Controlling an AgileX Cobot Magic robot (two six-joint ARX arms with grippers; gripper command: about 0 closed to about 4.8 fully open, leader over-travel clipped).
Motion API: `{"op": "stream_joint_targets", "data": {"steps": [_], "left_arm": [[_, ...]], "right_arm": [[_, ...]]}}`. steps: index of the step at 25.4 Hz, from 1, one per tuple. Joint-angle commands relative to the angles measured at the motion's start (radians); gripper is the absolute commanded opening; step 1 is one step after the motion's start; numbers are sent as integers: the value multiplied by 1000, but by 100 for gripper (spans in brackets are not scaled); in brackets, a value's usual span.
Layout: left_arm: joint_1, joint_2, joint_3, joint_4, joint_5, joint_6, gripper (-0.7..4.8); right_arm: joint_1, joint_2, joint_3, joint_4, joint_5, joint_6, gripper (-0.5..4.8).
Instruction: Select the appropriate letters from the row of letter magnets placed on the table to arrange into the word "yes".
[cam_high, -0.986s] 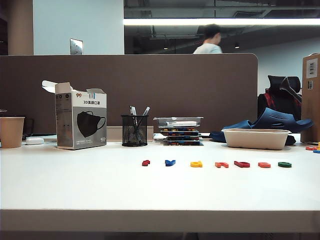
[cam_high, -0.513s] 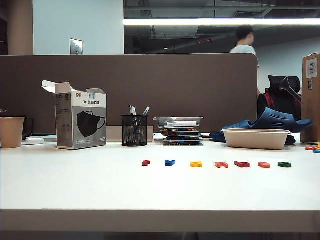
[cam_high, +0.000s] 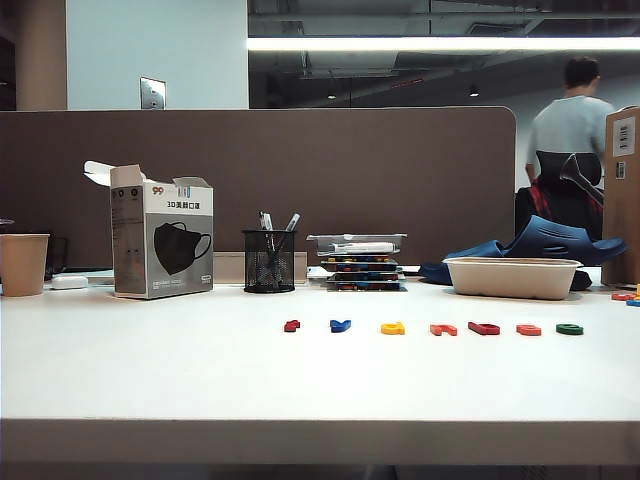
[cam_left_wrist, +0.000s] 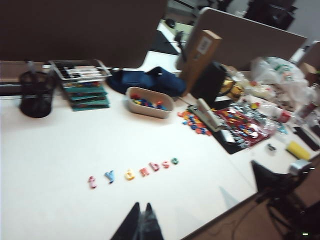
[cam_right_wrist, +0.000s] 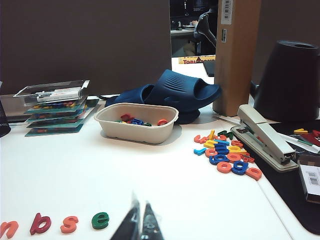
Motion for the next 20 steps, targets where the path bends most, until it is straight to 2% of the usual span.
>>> {"op": "stream_joint_targets", "data": {"steps": [1,5,12,14,18,20], "left_arm": [[-42,39,72,-22,19,-46,-6],[-124,100,137,-71,22,-92,-6],[-250,177,142,-120,15,-125,-5],[-309,207,142,-132,-19,-141,-5],[-367,241,142,-134,-79,-179,-5],[-453,273,142,-131,-161,-209,-5]], "right_arm": [[0,-10,-7,9,3,2,9],[0,-10,-7,9,6,2,8],[0,-10,-7,9,7,2,8],[0,-10,-7,9,7,2,8],[0,-10,-7,9,9,2,8],[0,-10,-7,9,9,2,8]]}}
